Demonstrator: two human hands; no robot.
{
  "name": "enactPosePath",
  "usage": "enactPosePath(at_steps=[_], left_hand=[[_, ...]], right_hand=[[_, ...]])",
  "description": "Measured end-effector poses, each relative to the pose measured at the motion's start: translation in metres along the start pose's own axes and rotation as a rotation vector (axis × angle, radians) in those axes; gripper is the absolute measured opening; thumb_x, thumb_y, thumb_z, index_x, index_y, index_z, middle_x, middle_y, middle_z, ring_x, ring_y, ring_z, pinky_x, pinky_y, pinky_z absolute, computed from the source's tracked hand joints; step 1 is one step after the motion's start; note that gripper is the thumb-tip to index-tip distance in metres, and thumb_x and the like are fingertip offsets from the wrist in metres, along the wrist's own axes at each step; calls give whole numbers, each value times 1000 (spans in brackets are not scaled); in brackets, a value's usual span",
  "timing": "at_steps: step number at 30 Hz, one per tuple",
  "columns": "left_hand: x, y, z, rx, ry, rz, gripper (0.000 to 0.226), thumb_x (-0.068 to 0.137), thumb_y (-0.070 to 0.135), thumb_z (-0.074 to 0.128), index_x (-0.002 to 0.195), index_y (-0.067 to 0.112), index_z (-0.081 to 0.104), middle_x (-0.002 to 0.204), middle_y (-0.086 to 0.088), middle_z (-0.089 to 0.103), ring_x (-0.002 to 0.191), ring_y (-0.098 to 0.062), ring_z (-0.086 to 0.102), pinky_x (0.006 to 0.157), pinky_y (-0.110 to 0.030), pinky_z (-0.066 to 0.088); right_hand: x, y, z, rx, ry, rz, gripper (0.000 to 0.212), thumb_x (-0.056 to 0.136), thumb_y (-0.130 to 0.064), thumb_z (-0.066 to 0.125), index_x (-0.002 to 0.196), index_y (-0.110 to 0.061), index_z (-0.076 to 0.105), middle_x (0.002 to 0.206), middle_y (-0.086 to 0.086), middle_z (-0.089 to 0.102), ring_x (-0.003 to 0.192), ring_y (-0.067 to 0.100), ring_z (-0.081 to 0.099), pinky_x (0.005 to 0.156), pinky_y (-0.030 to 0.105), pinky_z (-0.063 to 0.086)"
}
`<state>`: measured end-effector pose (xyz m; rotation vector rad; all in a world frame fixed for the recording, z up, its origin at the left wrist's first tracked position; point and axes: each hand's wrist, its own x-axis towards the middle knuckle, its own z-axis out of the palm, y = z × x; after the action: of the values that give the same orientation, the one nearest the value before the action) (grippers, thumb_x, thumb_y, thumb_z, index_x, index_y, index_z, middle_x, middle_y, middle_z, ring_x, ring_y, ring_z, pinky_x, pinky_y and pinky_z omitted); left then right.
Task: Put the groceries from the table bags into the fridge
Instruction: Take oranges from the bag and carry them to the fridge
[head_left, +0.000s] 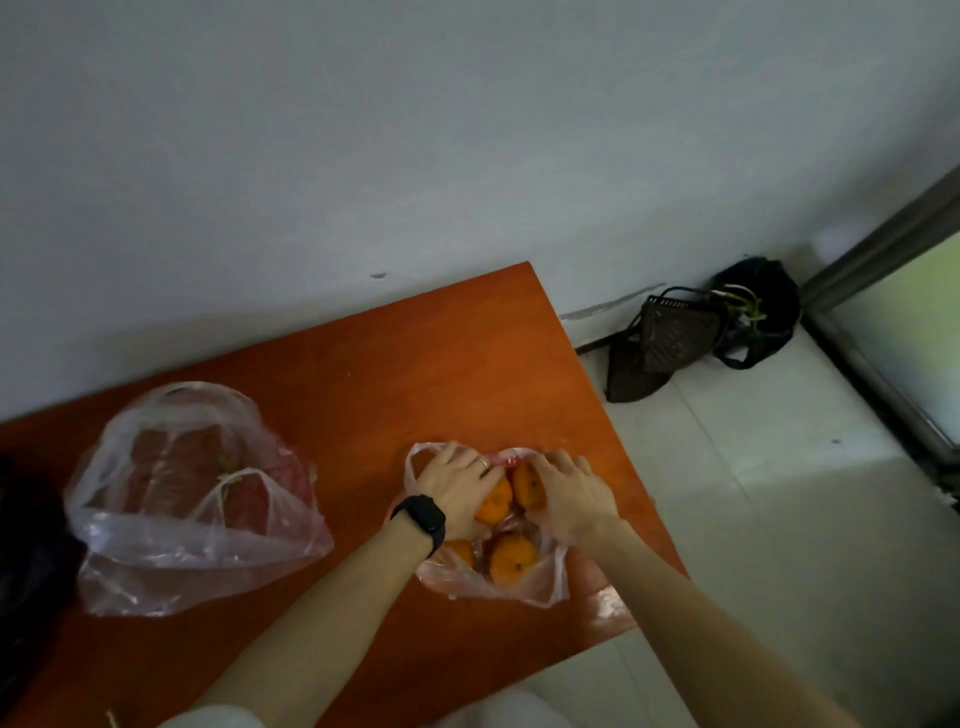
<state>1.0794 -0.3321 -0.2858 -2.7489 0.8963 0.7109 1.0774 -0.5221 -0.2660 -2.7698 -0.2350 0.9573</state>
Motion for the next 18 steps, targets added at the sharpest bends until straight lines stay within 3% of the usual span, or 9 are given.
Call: enactPosePath(at_steps=[5, 9, 13, 18], left_hand=[[7, -6, 5, -92, 11, 18, 85, 85, 65, 52, 151, 16, 30, 144, -6, 47, 133, -29, 39, 117, -49, 18], [2, -10, -1, -281, 58, -43, 81, 75, 70, 57, 141, 27, 40, 131, 1, 58, 127, -24, 47, 111, -40, 23], [-13, -18, -18, -545, 98, -134, 82, 62, 82, 61, 134, 46, 41, 134, 9, 54, 130, -21, 44, 109, -41, 32], [-42, -23, -55, -585, 265, -134, 80, 64, 75, 69, 134, 40, 48, 134, 10, 53, 129, -15, 43, 103, -36, 35]], right_hand=[[7, 7, 16, 50, 10, 28, 78, 87, -42, 65, 150, -36, 20, 153, -5, 33, 135, 32, 39, 103, 48, 46], [4, 8, 14, 54, 49, 20, 78, 87, -47, 65, 152, -36, 23, 154, -4, 36, 137, 31, 39, 107, 48, 42], [-13, 12, 2, 181, 108, 11, 87, 81, -57, 70, 153, -41, 24, 165, -5, 13, 144, 30, 27, 109, 51, 38], [-62, 15, -22, 428, 287, -2, 89, 80, -60, 73, 154, -31, 31, 160, -6, 29, 144, 22, 30, 116, 42, 33]])
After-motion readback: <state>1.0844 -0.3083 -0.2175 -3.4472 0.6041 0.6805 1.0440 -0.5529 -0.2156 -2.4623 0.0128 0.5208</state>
